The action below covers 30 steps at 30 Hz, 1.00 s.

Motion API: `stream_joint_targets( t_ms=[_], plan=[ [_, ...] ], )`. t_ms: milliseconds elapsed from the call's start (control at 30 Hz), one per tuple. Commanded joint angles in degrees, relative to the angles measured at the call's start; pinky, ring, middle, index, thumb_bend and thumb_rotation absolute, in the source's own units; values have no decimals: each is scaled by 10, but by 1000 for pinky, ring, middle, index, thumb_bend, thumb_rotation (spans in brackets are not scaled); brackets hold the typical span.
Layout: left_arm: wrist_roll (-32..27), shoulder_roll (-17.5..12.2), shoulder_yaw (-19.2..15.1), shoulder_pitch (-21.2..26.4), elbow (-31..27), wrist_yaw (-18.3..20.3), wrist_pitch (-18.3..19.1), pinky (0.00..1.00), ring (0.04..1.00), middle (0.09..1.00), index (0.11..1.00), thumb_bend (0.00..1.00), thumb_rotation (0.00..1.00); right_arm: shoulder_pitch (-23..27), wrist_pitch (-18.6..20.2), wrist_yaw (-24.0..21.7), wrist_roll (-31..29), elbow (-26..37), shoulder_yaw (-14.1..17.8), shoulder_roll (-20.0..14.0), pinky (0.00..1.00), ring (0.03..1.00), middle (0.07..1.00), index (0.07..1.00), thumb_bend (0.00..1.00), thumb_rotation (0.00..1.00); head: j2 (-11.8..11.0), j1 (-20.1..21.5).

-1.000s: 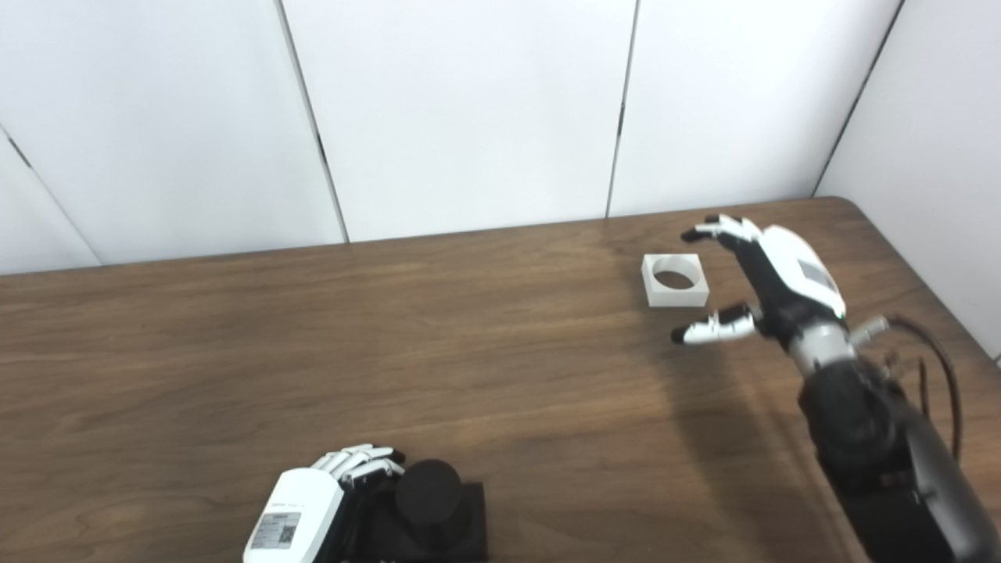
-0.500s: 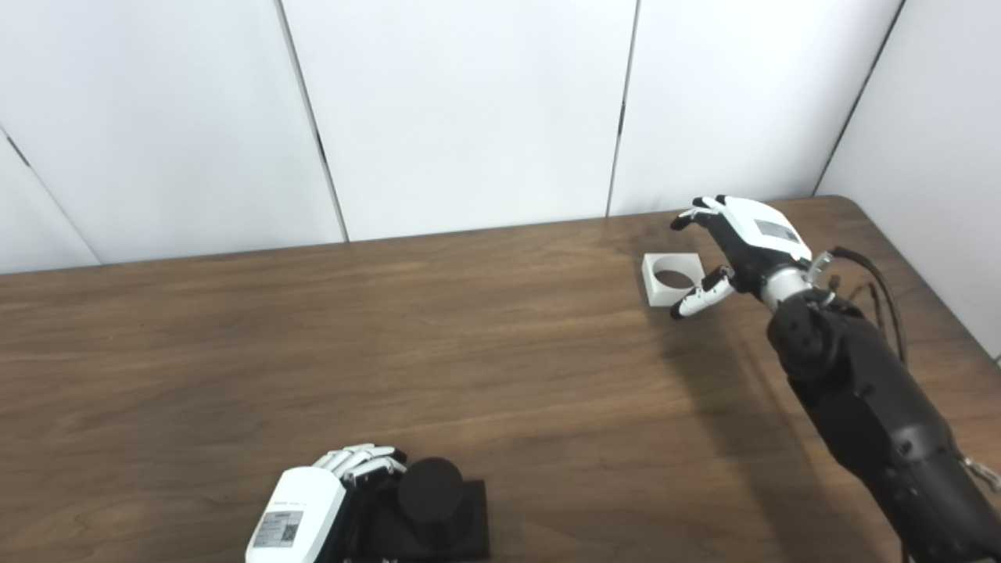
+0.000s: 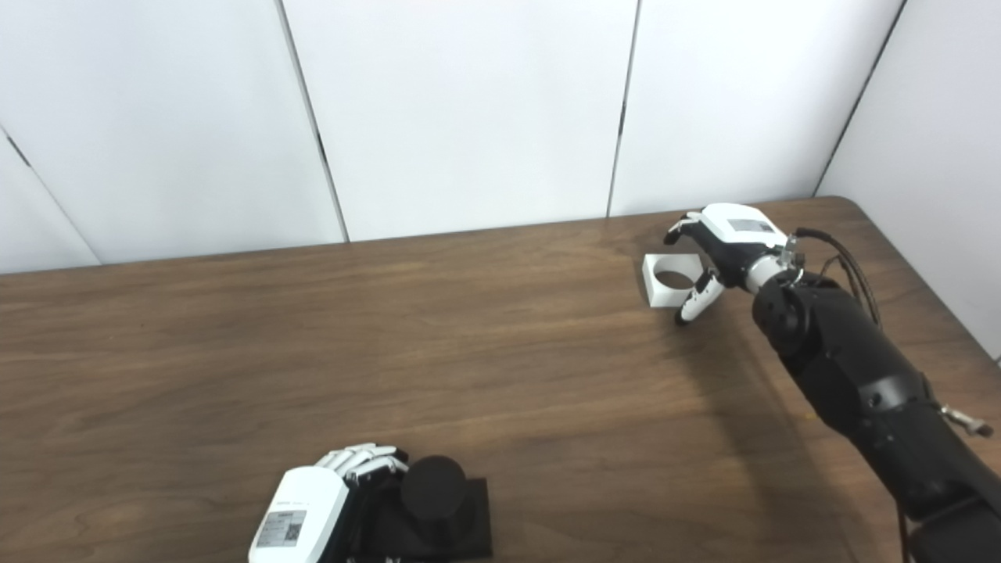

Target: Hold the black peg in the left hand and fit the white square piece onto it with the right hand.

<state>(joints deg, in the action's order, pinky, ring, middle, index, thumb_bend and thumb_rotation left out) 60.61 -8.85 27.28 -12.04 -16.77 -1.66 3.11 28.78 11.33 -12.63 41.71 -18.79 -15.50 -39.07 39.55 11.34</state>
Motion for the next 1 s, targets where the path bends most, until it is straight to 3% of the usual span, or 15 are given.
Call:
stream_joint_targets(
  t_ms=[0,467,700,733,767,967],
  plan=[
    [3,-1,10,-17,22,46,19,745,783,748,489,511,49,31,-12,0,15,-3,-4,-22,934,971,923,756,876,150,1,-1],
    [11,6,14,-19,15,52,27,749,789,753,489,509,51,71,-44,-18,33,-70,-50,-28,870,937,873,651,837,166,2,-8],
    [13,9,15,-20,12,52,28,744,787,752,488,509,52,80,-53,-21,32,-81,-58,-29,837,909,838,600,828,134,4,-10],
    [14,9,15,-20,12,52,28,744,787,752,488,509,52,80,-53,-23,31,-81,-58,-29,835,904,834,536,649,138,4,-10],
    [16,9,16,-20,11,53,28,744,786,751,488,509,52,82,-55,-25,32,-83,-60,-29,832,899,832,514,588,138,5,-10],
    [16,12,17,-20,7,58,32,748,787,752,489,508,53,91,-71,-34,32,-94,-69,-32,778,861,793,488,524,132,6,-15]
  ],
)
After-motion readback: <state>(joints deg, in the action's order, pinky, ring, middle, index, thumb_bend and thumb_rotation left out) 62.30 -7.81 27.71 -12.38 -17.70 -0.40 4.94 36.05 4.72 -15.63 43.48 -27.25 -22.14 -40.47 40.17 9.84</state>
